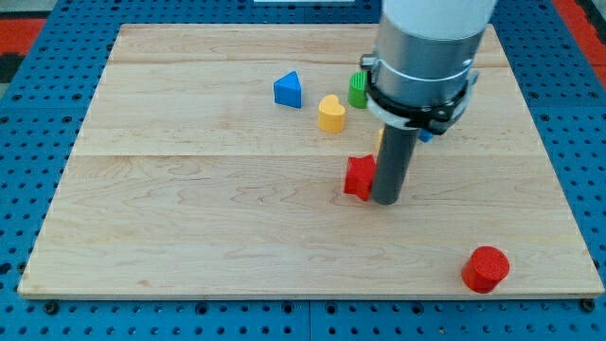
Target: Place red circle vertically towards red star
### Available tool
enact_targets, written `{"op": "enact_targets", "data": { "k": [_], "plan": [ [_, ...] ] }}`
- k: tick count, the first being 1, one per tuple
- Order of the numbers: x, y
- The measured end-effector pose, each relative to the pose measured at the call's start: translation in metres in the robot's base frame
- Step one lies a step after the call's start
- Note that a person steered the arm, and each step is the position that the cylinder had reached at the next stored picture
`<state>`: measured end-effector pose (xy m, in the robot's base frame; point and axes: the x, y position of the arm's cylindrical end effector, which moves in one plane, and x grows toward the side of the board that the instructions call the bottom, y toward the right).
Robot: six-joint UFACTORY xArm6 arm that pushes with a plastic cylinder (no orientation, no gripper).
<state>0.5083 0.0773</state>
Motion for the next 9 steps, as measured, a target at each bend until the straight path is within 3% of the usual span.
{"op": "enact_targets", "data": {
  "k": [2,3,5,6,8,9],
  "plan": [
    [-0.048,-0.045],
    [-0.025,0.01],
    [0.065,0.224],
    [0.107,0.227],
    [0.084,0.074],
    [0.087,0.078]
  ]
}}
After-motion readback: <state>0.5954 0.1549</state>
